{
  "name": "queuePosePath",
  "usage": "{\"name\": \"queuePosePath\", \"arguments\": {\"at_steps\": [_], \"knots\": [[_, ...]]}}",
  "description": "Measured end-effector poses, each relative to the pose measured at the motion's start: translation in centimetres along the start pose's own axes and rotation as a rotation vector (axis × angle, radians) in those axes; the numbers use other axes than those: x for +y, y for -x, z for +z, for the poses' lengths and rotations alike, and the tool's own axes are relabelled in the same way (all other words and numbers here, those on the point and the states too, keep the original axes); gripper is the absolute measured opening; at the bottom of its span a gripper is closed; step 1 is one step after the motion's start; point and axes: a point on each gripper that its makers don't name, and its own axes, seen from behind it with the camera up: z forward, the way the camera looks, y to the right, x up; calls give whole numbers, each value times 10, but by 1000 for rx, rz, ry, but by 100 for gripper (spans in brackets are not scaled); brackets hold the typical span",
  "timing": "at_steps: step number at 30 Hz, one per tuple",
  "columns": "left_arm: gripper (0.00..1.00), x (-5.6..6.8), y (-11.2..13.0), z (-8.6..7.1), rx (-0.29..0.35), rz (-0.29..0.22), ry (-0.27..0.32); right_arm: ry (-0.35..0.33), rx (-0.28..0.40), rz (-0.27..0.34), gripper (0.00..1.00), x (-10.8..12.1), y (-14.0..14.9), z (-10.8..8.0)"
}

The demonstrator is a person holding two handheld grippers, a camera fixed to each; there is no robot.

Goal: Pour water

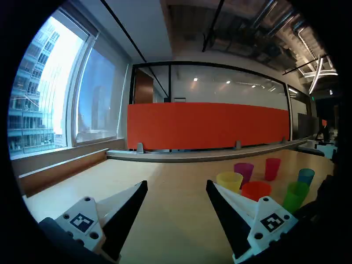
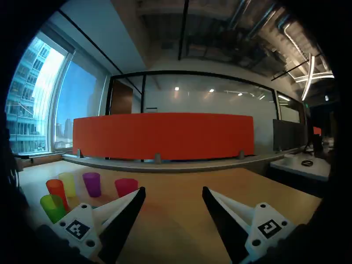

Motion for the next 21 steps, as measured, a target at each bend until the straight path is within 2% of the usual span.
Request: {"name": "queuePosePath", "arguments": {"at_steps": [21], "knots": [[99, -1, 0, 0, 0, 0, 0, 9, -25, -4, 100, 2, 7, 1]]}}
